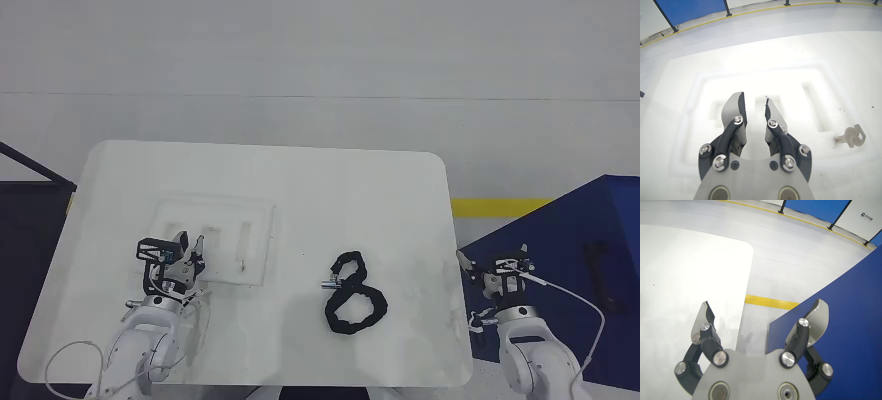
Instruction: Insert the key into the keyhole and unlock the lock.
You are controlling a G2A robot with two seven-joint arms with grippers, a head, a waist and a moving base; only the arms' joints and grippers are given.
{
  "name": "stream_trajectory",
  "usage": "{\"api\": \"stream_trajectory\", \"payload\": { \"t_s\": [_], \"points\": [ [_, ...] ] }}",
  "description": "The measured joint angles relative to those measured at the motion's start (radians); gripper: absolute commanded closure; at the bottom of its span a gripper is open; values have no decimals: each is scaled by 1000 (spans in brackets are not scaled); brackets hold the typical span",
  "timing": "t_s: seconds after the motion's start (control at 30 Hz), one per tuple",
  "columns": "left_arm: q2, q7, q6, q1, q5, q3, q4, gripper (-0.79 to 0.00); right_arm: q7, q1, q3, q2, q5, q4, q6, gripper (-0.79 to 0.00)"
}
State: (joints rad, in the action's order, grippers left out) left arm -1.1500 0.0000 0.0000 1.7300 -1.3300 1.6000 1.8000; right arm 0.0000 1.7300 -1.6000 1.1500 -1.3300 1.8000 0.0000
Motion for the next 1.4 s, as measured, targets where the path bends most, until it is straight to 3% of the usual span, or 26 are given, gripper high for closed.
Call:
{"api": "stream_trajectory", "payload": {
  "t_s": [0.7, 0.73, 0.83, 1.1, 1.2, 1.33, 1.4],
  "points": [
    [0, 0, 0, 0, 0, 0, 0, -247, 0, 0, 0, 0, 0, 0, 0, -784],
    [0, 0, 0, 0, 0, 0, 0, -785, 0, 0, 0, 0, 0, 0, 0, -785],
    [1, -38, -21, -4, 35, 14, 31, -785, 0, 0, 0, 0, 0, 0, 0, -785],
    [11, -567, -72, 20, 349, 151, 367, -785, 0, 0, 0, 0, 0, 0, 0, -785],
    [18, -856, 7, 6, 446, 189, 500, -785, 0, 0, 0, 0, 0, 0, 0, -785],
    [32, -1267, 111, -140, 571, 165, 540, -785, 0, 0, 0, 0, 0, 0, 0, -785],
    [36, -1357, 152, -212, 587, 157, 515, -785, 0, 0, 0, 0, 0, 0, 0, -785]
  ]
}}
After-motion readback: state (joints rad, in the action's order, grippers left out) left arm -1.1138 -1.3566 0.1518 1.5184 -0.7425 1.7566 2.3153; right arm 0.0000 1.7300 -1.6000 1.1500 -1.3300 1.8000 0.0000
